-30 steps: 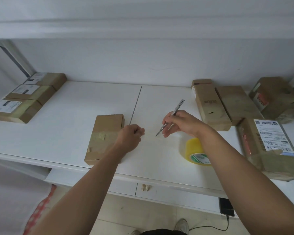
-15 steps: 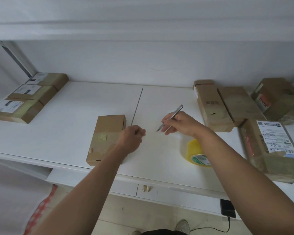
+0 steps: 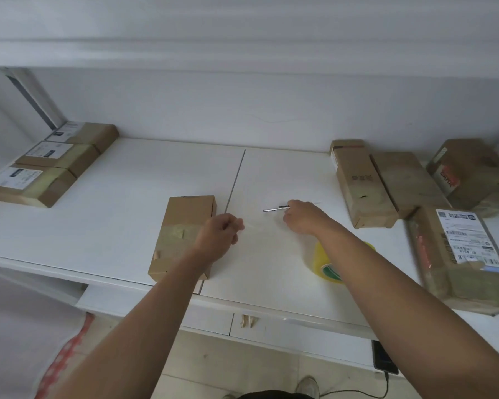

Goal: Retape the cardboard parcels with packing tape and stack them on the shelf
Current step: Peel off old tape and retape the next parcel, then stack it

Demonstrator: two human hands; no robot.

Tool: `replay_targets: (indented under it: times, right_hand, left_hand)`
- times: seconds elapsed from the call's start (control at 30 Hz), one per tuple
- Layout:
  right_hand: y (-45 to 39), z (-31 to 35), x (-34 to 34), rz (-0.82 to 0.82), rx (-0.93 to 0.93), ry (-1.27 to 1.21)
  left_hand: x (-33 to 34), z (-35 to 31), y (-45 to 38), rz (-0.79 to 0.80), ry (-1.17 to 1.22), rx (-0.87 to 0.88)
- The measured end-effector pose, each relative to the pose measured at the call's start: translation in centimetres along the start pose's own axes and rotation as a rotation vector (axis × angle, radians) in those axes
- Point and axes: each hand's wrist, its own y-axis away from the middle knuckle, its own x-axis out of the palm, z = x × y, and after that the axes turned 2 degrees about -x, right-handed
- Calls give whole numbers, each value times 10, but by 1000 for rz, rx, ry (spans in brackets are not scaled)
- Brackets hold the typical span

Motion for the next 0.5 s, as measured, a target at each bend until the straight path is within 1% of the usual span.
replay_targets:
  times: [0.07, 0.1, 0.13, 0.2, 0.23, 0.27, 0.3, 0.37, 0.4, 0.5]
  right_hand:
    - [0, 1, 1, 80, -8, 53]
    - [0, 1, 1, 91, -17, 52]
    - [1, 2, 1, 77, -21, 1]
    - [4, 5, -1, 46, -58, -239]
    - [7, 7, -3, 84, -79, -370]
    - [11, 10, -7, 163, -93, -457]
    - [14, 12, -10, 255, -111, -491]
    - [19, 11, -13, 402, -161, -479]
    - [20, 9, -12, 440, -188, -469]
    - [21, 3, -13, 430, -249, -489]
  left_hand:
    - [-2, -1, 1, -5, -4, 15]
    - [-2, -2, 1, -6, -6, 20]
    - [-3, -2, 2, -5, -10, 23]
    - [-3, -2, 3, -1, -20, 25]
    - [-3, -2, 3, 1, -20, 27]
    - [-2, -2, 4, 1, -17, 30]
    - [-1, -2, 4, -1, -17, 30]
    - [0, -1, 3, -4, -26, 17]
    - [2, -1, 3, -6, -32, 8]
    - [4, 2, 1, -13, -45, -15]
